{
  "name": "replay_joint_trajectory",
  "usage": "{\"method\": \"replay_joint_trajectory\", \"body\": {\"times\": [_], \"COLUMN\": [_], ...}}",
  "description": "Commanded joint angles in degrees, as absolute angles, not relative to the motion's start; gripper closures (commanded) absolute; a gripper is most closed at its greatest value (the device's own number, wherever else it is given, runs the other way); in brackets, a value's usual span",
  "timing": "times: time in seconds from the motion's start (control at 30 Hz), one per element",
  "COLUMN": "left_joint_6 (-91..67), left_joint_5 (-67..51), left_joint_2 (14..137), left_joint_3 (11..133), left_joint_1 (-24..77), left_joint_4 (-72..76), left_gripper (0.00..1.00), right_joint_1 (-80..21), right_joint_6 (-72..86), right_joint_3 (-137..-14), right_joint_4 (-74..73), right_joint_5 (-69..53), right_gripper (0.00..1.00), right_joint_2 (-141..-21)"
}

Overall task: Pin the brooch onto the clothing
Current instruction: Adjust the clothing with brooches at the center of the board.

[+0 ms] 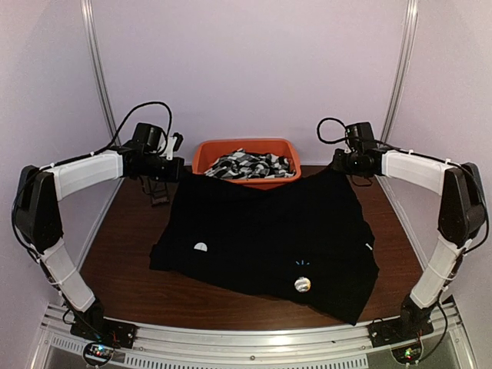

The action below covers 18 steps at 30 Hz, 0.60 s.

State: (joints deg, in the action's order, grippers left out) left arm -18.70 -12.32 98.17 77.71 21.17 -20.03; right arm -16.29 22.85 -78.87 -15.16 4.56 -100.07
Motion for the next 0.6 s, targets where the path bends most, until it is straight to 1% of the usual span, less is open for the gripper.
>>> {"method": "replay_joint_trajectory", "body": {"times": [0.0, 0.37, 0.47, 0.57], "left_joint_6": [-17.41, -18.08, -18.72, -18.81], "left_joint_5": [-13.56, -11.26, -8.76, -6.42], "left_joint_2": [96.07, 92.03, 91.29, 93.17], "left_joint_3": [76.58, 74.27, 73.83, 75.96], "left_joint_1": [21.45, 21.45, 21.45, 21.45], "left_joint_4": [-18.49, -13.77, -12.58, -13.53], "left_gripper": [1.00, 1.00, 1.00, 1.00], "right_joint_1": [-16.08, -16.06, -16.07, -16.04], "right_joint_6": [22.33, 19.78, 19.05, 18.21], "right_joint_3": [-75.53, -74.27, -75.20, -78.68], "right_joint_4": [-14.24, -11.15, -10.45, -11.33], "right_joint_5": [6.98, 4.41, 4.48, 4.42], "right_gripper": [1.00, 1.00, 1.00, 1.00], "right_joint_2": [-96.68, -90.17, -90.11, -92.23]}}
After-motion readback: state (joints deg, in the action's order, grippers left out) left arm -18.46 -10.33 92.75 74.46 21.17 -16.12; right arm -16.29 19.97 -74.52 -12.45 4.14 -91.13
